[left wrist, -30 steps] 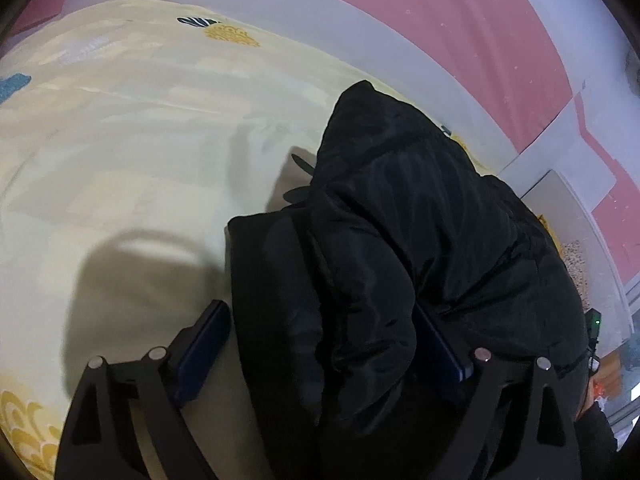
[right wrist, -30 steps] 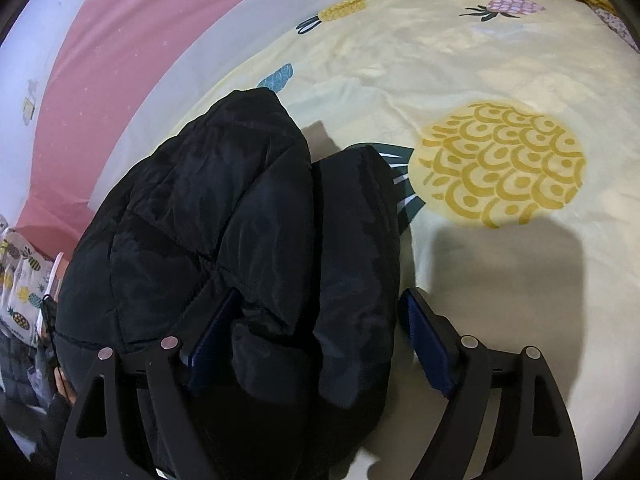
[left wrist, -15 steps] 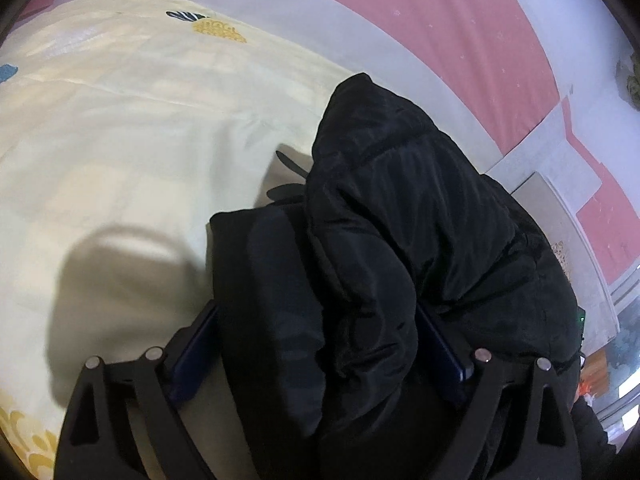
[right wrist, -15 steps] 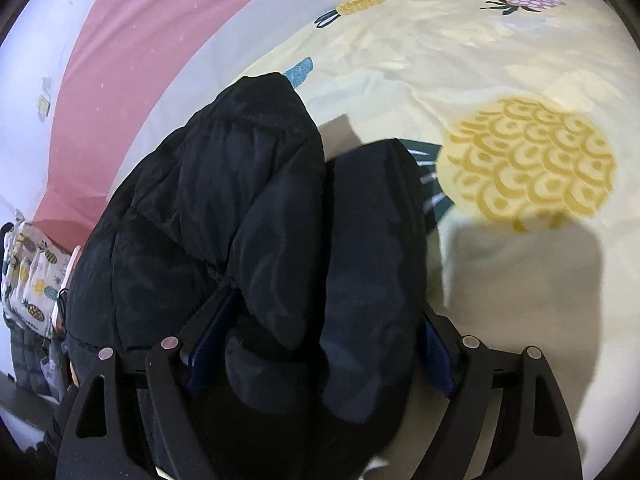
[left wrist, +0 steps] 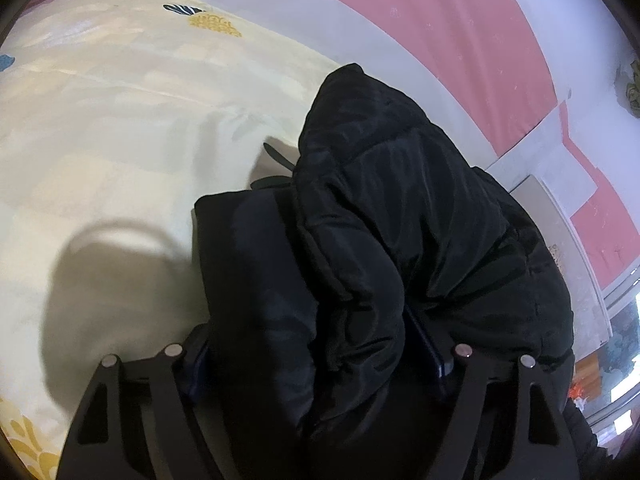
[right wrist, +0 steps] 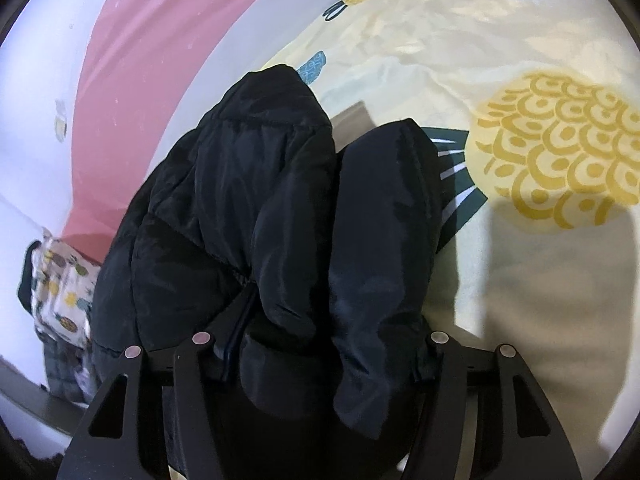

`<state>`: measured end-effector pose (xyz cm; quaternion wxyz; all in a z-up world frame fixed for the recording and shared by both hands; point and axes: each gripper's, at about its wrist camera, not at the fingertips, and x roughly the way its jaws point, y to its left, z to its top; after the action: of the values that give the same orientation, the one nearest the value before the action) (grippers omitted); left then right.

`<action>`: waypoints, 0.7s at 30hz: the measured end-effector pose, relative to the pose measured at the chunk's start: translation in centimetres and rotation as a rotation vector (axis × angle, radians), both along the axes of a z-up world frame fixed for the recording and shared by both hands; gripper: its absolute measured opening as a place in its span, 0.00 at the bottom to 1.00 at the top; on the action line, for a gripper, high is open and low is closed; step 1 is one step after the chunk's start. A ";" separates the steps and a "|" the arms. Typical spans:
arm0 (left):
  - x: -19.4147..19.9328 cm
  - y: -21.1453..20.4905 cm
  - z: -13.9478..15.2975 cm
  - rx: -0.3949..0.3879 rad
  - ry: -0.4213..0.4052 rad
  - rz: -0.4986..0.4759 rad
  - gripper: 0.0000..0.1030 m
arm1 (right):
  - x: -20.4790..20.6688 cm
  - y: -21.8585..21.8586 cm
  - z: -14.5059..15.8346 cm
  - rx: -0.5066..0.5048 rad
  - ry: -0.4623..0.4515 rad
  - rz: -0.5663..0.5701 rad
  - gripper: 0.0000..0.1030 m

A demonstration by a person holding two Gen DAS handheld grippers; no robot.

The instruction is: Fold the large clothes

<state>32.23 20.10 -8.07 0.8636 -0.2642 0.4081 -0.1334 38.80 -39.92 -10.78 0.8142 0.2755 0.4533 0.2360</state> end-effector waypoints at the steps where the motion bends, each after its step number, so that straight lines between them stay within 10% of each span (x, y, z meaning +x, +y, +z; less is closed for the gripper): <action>1: -0.2 0.0 -0.1 -0.001 -0.004 0.002 0.78 | -0.3 -0.3 0.0 -0.007 -0.004 0.000 0.58; 12: -1.5 -1.5 2.3 0.110 -0.014 -0.022 0.37 | -1.0 1.3 2.2 -0.090 -0.024 -0.015 0.33; 21: -3.7 -2.3 8.0 0.187 -0.065 -0.019 0.28 | -4.0 1.2 7.1 -0.119 -0.093 -0.032 0.25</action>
<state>28.51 17.78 -0.04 0.8961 -0.1738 0.3929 -0.1114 34.76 -38.74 -3.65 0.8530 0.2225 0.4238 0.2082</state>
